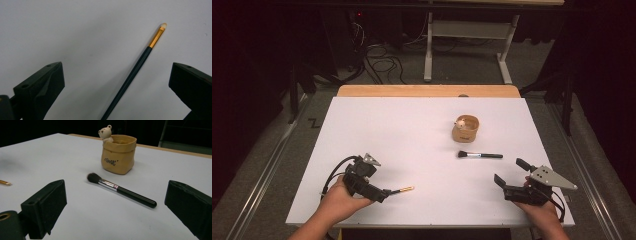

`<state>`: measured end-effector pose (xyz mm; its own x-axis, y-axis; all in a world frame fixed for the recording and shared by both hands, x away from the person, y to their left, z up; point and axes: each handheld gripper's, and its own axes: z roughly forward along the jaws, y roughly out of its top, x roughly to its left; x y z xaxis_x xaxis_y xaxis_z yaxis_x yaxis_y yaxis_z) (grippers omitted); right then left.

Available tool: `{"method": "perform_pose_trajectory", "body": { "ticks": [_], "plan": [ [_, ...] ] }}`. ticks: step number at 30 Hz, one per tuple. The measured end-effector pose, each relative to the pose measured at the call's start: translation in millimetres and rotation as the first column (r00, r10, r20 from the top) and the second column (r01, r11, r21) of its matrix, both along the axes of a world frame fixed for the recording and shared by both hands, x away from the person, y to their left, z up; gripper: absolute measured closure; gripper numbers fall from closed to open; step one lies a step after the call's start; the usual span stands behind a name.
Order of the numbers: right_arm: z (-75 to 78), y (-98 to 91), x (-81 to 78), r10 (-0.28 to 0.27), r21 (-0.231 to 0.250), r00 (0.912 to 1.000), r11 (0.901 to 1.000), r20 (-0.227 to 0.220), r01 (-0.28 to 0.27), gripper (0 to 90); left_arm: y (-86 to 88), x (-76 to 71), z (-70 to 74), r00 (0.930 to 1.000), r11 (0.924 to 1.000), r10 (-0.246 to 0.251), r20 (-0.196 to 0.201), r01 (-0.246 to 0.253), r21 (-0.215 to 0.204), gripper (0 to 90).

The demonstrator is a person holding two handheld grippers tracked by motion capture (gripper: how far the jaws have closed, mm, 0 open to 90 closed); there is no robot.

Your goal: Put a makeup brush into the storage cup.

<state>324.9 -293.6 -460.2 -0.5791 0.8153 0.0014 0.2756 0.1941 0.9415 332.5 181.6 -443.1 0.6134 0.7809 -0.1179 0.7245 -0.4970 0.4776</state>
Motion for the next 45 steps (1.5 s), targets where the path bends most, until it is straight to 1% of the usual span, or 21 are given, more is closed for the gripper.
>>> {"method": "perform_pose_trajectory", "body": {
  "ticks": [3,5,6,9,10,13,15,16,18,20,23,26,28,30,35,36,38,39,41,44,45],
  "plan": [
    [-0.3,0.1,0.5,0.001,-0.008,1.0000,1.0000,-0.009,-0.001,4.2,-1.0,0.2,3.1,0.9999,0.9999,-0.013,-0.005,0.013,0.009,1.2],
    [-0.1,0.6,1.6,-0.003,-0.013,0.9998,0.9999,-0.020,0.003,2.9,-2.9,0.7,4.3,0.9998,0.9998,-0.018,-0.012,0.018,0.002,1.1],
    [-0.3,1.3,2.1,-0.012,-0.016,0.9995,0.9998,-0.031,0.011,0.5,-4.0,2.0,4.8,0.9996,0.9997,-0.022,-0.016,0.022,0.012,1.1],
    [0.4,1.8,1.7,-0.016,-0.020,0.9993,0.9997,-0.033,0.016,0.4,-5.5,2.9,3.8,0.9995,0.9996,-0.022,-0.024,0.023,0.015,0.7],
    [2.2,1.8,0.5,-0.018,-0.019,0.9997,0.9997,-0.016,0.018,0.4,-6.3,2.9,3.5,0.9996,0.9997,-0.019,-0.022,0.020,0.016,0.7],
    [3.8,1.9,-0.5,-0.016,-0.007,0.9998,0.9998,-0.010,0.016,0.4,-7.1,2.4,4.0,0.9993,0.9993,-0.029,-0.022,0.030,0.025,0.7],
    [4.5,0.9,-2.1,-0.003,0.011,1.0000,0.9999,0.008,0.002,0.4,-7.8,2.8,4.0,0.9992,0.9993,-0.029,-0.025,0.030,0.023,0.7],
    [4.5,0.9,-2.1,-0.003,0.011,1.0000,0.9999,0.008,0.002,0.4,-7.8,2.8,4.0,0.9992,0.9993,-0.029,-0.025,0.030,0.023,0.7],
    [6.3,-0.1,-3.9,-0.001,0.011,0.9994,0.9999,0.036,0.001,0.4,-8.9,2.8,4.5,0.9993,0.9991,-0.030,-0.023,0.031,0.030,0.7],
    [6.8,-0.8,-3.8,-0.003,0.004,0.9990,1.0000,0.044,0.003,0.4,-9.9,2.5,5.6,0.9989,0.9986,-0.039,-0.024,0.040,0.035,0.7],
    [6.4,-2.7,-4.5,-0.009,-0.003,0.9992,1.0000,0.039,0.009,0.4,-13.8,1.4,6.8,0.9988,0.9983,-0.041,-0.027,0.042,0.041,1.2],
    [5.9,-3.4,-3.7,-0.012,0.004,0.9993,0.9999,0.035,0.012,0.4,-20.1,-1.2,13.3,0.9978,0.9977,-0.063,-0.020,0.063,0.024,2.5],
    [5.6,-2.9,-3.3,-0.009,0.002,0.9993,1.0000,0.036,0.009,0.4,-21.9,-1.5,13.2,0.9977,0.9977,-0.065,-0.019,0.066,0.019,2.9],
    [5.2,-1.6,-2.7,-0.004,-0.007,0.9992,1.0000,0.039,0.004,0.4,-24.7,-1.2,12.0,0.9969,0.9970,-0.075,-0.022,0.076,0.016,4.7],
    [4.4,-1.0,-2.9,-0.003,-0.001,0.9996,1.0000,0.028,0.003,0.4,-29.1,0.9,2.8,0.9944,0.9951,-0.094,-0.047,0.096,0.024,9.8],
    [4.6,-1.2,-3.3,-0.002,-0.008,0.9995,1.0000,0.032,0.002,0.4,-30.3,0.7,0.1,0.9933,0.9940,-0.103,-0.053,0.104,0.033,9.8],
    [5.3,-1.5,-4.0,0.001,-0.005,0.9994,1.0000,0.035,-0.001,0.5,-33.2,-1.6,-4.7,0.9898,0.9894,-0.131,-0.057,0.134,0.057,13.3],
    [5.3,-1.5,-4.0,0.001,-0.005,0.9994,1.0000,0.035,-0.001,0.5,-33.2,-1.6,-4.7,0.9898,0.9894,-0.131,-0.057,0.134,0.057,14.8],
    [5.3,-1.3,-4.5,0.002,-0.005,0.9995,1.0000,0.032,-0.002,0.5,-34.1,-2.7,-5.9,0.9887,0.9871,-0.139,-0.057,0.143,0.073,16.2],
    [5.1,-1.5,-4.6,0.001,-0.003,0.9996,1.0000,0.029,-0.001,0.5,-35.4,-2.7,-8.0,0.9838,0.9799,-0.163,-0.075,0.170,0.104,23.8],
    [5.3,-1.8,-4.5,-0.001,-0.003,0.9995,1.0000,0.030,0.001,0.5,-35.5,-2.2,-8.2,0.9816,0.9776,-0.172,-0.082,0.181,0.108,25.6]
  ]
}}
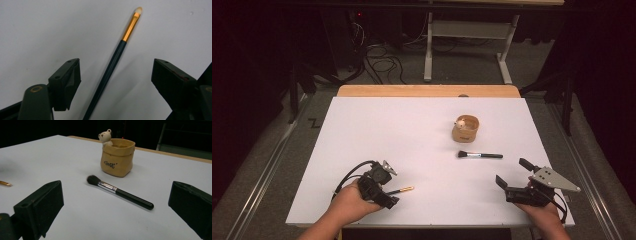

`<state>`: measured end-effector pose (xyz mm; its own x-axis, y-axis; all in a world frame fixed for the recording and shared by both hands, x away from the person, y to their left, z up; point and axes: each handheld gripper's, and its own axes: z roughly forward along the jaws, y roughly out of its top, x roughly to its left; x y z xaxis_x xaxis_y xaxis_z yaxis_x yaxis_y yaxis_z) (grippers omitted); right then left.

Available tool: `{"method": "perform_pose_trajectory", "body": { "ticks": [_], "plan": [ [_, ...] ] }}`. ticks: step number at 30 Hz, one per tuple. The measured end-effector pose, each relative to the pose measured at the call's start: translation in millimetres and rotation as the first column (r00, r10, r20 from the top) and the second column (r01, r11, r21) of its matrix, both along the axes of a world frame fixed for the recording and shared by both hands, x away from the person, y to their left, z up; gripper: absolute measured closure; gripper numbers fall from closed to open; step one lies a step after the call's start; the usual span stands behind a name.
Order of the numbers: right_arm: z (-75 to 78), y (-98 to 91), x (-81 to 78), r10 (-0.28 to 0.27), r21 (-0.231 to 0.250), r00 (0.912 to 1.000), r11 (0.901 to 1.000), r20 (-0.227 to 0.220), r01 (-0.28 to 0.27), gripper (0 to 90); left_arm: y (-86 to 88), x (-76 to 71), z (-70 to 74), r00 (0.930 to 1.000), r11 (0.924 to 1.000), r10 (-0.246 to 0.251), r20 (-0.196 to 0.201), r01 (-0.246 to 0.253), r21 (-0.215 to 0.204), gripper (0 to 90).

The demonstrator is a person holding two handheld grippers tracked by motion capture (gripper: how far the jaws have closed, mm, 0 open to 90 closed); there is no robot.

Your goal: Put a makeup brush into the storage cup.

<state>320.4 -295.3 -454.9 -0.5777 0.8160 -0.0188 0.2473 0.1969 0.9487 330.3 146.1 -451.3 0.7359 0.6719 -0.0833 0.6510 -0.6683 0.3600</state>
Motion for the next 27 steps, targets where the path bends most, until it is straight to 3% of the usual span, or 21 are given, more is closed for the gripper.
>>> {"method": "perform_pose_trajectory", "body": {
  "ticks": [7,11,18,27],
  "plan": [
    [-0.3,-0.4,-0.3,0.000,0.003,1.0000,1.0000,-0.006,0.000,0.6,-2.4,0.3,-2.6,0.9996,0.9996,-0.028,-0.006,0.028,0.006,41.9],
    [-0.9,-0.1,0.0,0.004,0.000,0.9999,1.0000,-0.010,-0.004,0.6,-1.5,0.3,-3.2,0.9998,0.9998,-0.018,-0.001,0.018,0.005,51.0],
    [-1.2,-1.8,1.1,0.000,0.009,0.9999,1.0000,-0.014,0.000,0.9,0.9,2.1,-2.6,0.9999,0.9999,-0.012,-0.008,0.012,-0.012,59.5],
    [-0.9,-1.0,0.2,0.008,0.008,0.9999,0.9999,-0.011,-0.008,1.4,0.3,2.9,-7.0,0.9998,0.9998,-0.018,-0.003,0.018,0.012,68.9]
  ]
}}
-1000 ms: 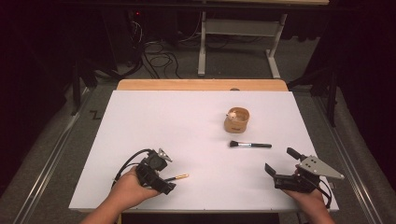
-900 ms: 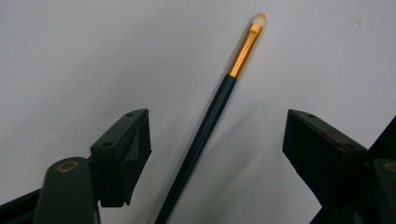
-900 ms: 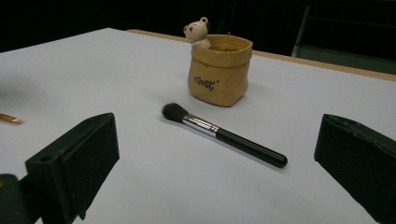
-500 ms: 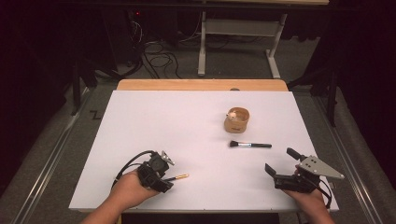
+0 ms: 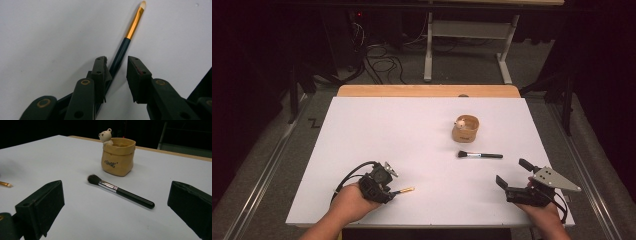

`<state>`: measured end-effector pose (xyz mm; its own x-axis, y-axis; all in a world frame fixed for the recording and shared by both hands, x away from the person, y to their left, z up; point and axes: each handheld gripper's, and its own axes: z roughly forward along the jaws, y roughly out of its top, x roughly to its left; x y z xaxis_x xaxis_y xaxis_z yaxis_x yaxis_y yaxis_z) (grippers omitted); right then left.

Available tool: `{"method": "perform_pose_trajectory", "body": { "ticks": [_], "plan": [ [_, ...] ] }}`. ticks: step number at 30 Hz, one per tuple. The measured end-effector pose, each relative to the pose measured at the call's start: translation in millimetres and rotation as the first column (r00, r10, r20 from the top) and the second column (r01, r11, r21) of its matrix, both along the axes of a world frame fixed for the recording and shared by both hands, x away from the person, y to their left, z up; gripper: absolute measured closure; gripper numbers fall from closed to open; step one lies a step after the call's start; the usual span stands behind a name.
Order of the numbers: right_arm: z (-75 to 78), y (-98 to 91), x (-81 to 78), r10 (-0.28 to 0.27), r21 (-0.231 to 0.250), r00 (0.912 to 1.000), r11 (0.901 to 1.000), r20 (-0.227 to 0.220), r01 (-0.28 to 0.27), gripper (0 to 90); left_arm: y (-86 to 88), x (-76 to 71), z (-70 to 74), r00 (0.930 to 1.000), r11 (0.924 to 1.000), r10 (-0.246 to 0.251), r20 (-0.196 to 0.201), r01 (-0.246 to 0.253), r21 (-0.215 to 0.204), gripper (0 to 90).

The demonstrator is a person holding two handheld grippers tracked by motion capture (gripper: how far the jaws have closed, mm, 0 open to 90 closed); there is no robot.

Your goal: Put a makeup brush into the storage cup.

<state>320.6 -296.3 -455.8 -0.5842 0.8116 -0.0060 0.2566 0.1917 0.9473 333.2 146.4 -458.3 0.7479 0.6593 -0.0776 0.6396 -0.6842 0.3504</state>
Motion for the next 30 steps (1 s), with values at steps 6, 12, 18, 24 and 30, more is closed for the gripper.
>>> {"method": "perform_pose_trajectory", "body": {
  "ticks": [6,12,18,24,30],
  "plan": [
    [-1.1,-1.2,0.8,-0.002,0.003,1.0000,1.0000,-0.006,0.002,1.7,2.5,2.2,-2.0,1.0000,1.0000,0.005,-0.001,-0.005,-0.007,73.9],
    [-1.7,-1.1,1.3,0.000,0.002,1.0000,1.0000,-0.009,0.000,1.8,3.7,3.6,-1.8,0.9999,0.9999,0.011,-0.011,-0.011,-0.006,82.1],
    [-1.3,-1.3,1.2,-0.002,0.004,1.0000,1.0000,-0.008,0.002,2.0,4.4,3.5,-1.6,0.9995,0.9997,0.024,-0.019,-0.024,-0.005,82.5],
    [-0.9,-1.1,1.1,-0.003,-0.002,1.0000,1.0000,-0.003,0.003,2.1,2.0,9.0,-1.1,0.9962,0.9984,0.055,-0.067,-0.055,0.009,81.8],
    [-0.9,-1.6,1.4,-0.007,0.002,1.0000,1.0000,-0.006,0.007,2.3,-1.1,9.7,-0.8,0.9963,0.9982,0.053,-0.068,-0.051,0.031,81.6]
  ]
}}
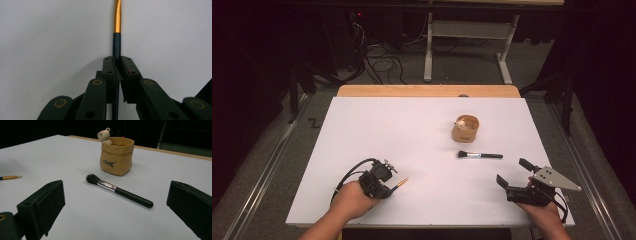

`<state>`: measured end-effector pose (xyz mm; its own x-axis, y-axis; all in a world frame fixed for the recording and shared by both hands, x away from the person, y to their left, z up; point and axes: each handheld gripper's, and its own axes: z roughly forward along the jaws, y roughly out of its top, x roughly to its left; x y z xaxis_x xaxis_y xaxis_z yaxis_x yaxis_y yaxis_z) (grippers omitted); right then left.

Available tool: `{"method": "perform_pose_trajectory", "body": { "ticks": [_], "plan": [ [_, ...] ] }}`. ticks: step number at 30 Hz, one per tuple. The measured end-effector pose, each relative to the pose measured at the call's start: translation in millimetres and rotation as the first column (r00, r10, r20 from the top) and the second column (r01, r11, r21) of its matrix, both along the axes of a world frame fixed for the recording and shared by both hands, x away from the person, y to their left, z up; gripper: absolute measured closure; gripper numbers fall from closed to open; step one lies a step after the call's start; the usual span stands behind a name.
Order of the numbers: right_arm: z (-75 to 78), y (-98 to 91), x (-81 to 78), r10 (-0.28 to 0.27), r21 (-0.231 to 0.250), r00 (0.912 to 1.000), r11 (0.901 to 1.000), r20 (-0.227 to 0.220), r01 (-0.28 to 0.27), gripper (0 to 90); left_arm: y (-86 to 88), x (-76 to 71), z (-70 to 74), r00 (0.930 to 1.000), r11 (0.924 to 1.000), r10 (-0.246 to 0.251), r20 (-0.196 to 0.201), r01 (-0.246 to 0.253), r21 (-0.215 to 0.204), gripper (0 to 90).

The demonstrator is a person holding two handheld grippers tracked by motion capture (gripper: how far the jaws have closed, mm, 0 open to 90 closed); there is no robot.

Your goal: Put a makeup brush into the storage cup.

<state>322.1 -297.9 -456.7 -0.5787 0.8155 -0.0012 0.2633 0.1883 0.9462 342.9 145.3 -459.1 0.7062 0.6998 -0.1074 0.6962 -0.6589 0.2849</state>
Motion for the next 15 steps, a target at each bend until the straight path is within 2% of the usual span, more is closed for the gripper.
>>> {"method": "perform_pose_trajectory", "body": {
  "ticks": [6,8,12,14,15],
  "plan": [
    [-0.4,1.9,0.0,0.008,-0.008,1.0000,0.9999,0.000,-0.008,2.3,-1.4,-1.6,0.3,0.9999,0.9999,-0.005,0.012,0.005,0.013,82.6],
    [-0.3,2.0,-0.3,0.009,-0.010,1.0000,0.9999,0.002,-0.009,2.4,-0.3,-2.3,-0.3,0.9998,0.9999,0.015,0.012,-0.015,-0.005,82.8],
    [-0.8,1.5,-0.1,0.007,0.001,1.0000,1.0000,-0.003,-0.007,2.4,3.8,-3.3,-0.3,0.9996,0.9994,0.022,0.018,-0.022,-0.027,82.9],
    [0.0,-0.3,0.1,-0.003,0.006,1.0000,1.0000,0.003,0.003,2.4,8.8,-4.1,0.2,0.9984,0.9974,0.041,0.038,-0.039,-0.062,82.9],
    [0.0,-0.3,0.1,-0.003,0.006,1.0000,1.0000,0.003,0.003,2.4,8.8,-4.1,0.2,0.9984,0.9974,0.041,0.038,-0.039,-0.062,82.9]
  ]
}}
